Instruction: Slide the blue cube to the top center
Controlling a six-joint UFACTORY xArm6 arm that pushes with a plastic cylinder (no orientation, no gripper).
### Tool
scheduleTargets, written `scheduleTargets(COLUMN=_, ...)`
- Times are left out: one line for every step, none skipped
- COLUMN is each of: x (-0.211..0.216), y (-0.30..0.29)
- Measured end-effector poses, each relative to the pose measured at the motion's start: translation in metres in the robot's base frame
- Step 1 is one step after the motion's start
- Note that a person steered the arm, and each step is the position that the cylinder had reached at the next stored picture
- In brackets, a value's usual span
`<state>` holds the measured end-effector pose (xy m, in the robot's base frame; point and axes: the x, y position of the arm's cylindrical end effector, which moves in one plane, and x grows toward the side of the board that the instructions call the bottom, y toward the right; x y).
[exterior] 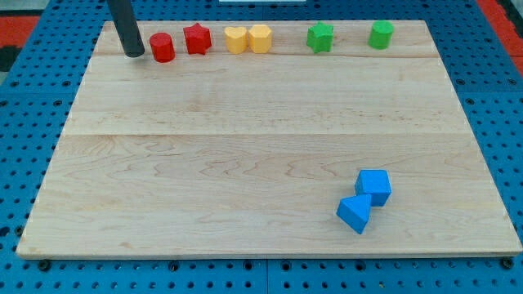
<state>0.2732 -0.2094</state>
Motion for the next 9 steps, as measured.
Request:
scheduleTargets(x=0.027, y=-0.002)
scheduleTargets(x=0.011, y=0.026)
scheduleTargets(x=0.002, y=0.023)
scheduleTargets(x=0.001, y=0.012)
scheduleTargets(x=0.002, y=0.008)
scheduleTargets(x=0.062, y=0.024)
scheduleTargets(x=0.107, y=0.132)
scheduleTargets(x=0.136, y=0.252)
scheduleTargets(x=0.184, y=0.347)
